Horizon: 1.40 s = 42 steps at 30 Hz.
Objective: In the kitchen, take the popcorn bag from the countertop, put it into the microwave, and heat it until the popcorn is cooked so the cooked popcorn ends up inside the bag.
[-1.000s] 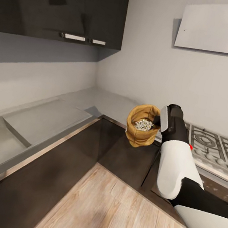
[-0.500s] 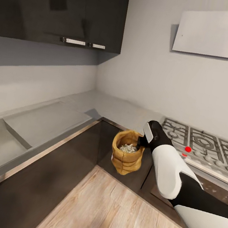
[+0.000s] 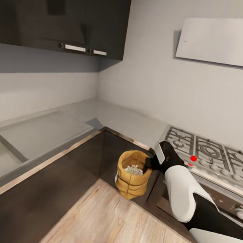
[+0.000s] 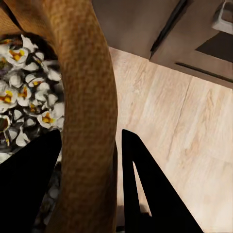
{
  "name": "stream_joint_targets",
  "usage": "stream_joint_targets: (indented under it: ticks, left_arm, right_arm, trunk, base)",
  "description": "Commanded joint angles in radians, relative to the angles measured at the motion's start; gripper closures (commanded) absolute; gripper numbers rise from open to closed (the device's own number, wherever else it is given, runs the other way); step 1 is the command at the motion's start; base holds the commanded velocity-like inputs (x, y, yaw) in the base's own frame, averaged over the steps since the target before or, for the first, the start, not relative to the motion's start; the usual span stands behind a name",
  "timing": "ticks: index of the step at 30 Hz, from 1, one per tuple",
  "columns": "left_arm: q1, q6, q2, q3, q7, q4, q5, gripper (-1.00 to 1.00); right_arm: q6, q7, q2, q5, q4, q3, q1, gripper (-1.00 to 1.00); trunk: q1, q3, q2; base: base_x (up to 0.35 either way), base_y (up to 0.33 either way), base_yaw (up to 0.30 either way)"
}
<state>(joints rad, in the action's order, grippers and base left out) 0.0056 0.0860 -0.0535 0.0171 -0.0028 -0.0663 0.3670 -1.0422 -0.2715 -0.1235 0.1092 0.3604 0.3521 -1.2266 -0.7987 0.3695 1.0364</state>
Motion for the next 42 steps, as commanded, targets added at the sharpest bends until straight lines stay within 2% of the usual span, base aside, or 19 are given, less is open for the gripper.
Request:
stream_joint_targets:
  ticks: [1,7,17,24,28,37,42]
  left_arm:
    - [0.001,0.001,0.0,0.001,0.0,-0.002,0.004,-1.0]
    - [0.001,0.001,0.0,0.001,0.0,-0.002,0.004,-1.0]
    - [0.001,0.001,0.0,0.001,0.0,-0.002,0.004,-1.0]
    - [0.001,0.001,0.0,0.001,0.0,-0.003,0.004,-1.0]
    - [0.001,0.001,0.001,0.001,0.0,-0.002,0.004,-1.0]
    - [0.001,0.001,0.001,0.001,0.001,-0.002,0.005,-1.0]
    - [0.001,0.001,0.0,0.001,0.001,-0.002,0.006,-1.0]
  right_arm:
    - [-0.003,0.006,0.001,0.009,0.001,0.008,0.001,1.0]
    - [0.012,0.015,0.006,0.022,0.001,0.008,0.004,1.0]
    - [0.01,0.012,0.007,0.019,0.002,0.008,0.005,1.0]
    - [0.014,0.004,0.009,0.018,0.002,0.008,0.005,1.0]
    - [0.013,0.012,0.024,0.012,0.002,0.008,0.005,1.0]
    - [0.013,0.002,0.028,0.013,-0.001,0.008,0.005,1.0]
    - [0.014,0.002,0.029,0.02,0.001,0.008,0.04,1.0]
  trunk:
    - [0.0,-0.001,0.001]
    - [0.0,-0.01,0.001]
    - [0.0,-0.025,0.001]
    - [0.0,-0.027,0.001]
    - [0.0,-0.027,0.001]
    - [0.0,-0.027,0.001]
    - [0.0,-0.027,0.001]
  base:
    - [0.0,0.0,-0.122]
    - [0.0,0.0,-0.124]
    - [0.0,0.0,-0.123]
    - [0.0,0.0,-0.016]
    - [0.0,0.0,0.0]
    - [0.0,0.0,0.0]
    - [0.0,0.0,-0.083]
